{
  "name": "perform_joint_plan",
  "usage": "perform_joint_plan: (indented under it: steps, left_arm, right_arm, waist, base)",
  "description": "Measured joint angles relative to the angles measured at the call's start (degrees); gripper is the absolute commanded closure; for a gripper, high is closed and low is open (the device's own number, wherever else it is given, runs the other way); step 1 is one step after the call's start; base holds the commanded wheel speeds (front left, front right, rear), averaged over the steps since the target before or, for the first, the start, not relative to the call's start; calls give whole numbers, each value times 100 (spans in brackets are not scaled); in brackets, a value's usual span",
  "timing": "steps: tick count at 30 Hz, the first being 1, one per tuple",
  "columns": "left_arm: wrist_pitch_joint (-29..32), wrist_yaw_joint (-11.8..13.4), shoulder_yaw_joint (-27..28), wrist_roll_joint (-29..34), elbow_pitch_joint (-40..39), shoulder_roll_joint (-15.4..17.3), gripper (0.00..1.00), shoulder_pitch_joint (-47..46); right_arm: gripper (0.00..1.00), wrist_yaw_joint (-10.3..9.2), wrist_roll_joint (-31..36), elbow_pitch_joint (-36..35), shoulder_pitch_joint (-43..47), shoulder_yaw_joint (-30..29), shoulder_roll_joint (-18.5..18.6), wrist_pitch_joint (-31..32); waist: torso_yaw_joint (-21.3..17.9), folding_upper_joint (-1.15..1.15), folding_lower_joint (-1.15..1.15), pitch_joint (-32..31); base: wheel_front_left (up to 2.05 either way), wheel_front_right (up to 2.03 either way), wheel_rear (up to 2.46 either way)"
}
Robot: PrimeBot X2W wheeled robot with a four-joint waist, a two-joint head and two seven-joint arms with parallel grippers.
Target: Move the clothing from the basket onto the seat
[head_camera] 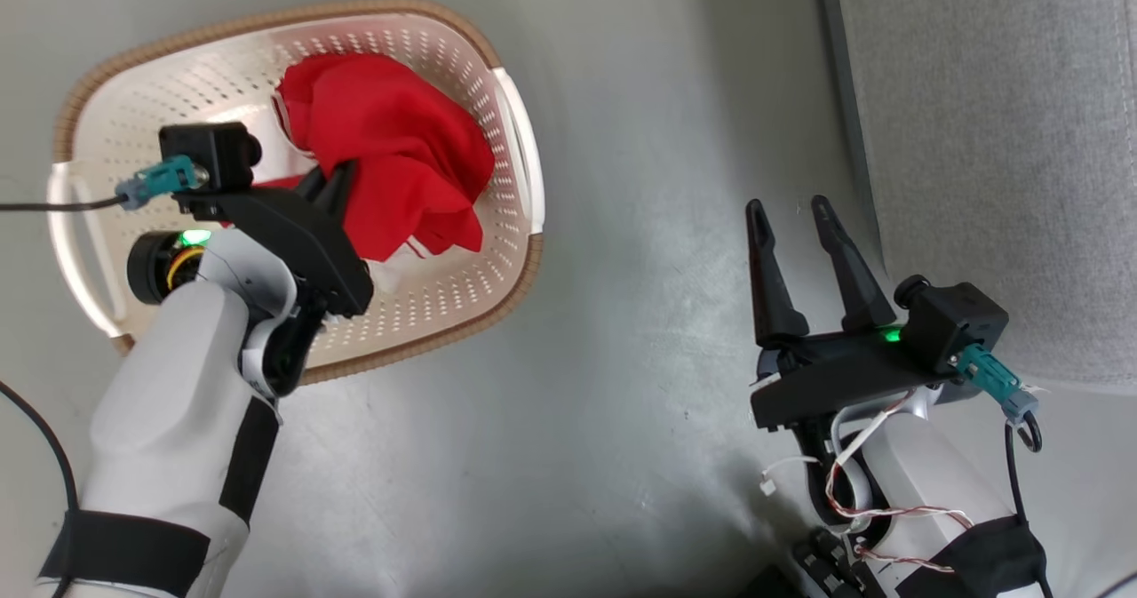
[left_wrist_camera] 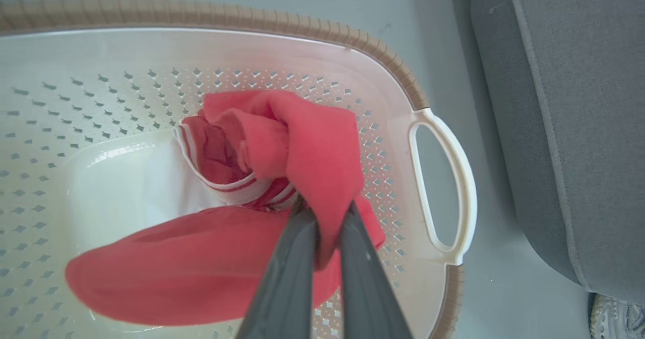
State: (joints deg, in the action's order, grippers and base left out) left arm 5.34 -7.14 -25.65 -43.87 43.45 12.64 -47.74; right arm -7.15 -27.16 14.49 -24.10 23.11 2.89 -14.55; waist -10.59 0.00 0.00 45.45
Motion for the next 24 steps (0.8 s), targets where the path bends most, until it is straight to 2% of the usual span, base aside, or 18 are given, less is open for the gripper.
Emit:
perform_joint_plan:
  steps: [24]
  left_arm:
    - [-826, -1, -485, -315, -402, 8, 100, 766]
  right_arm:
    - [0, 0, 490, 592, 114, -352, 13, 0]
  waist:
    - [437, 1, -1, -1399]
  base:
    - [0, 0, 0]
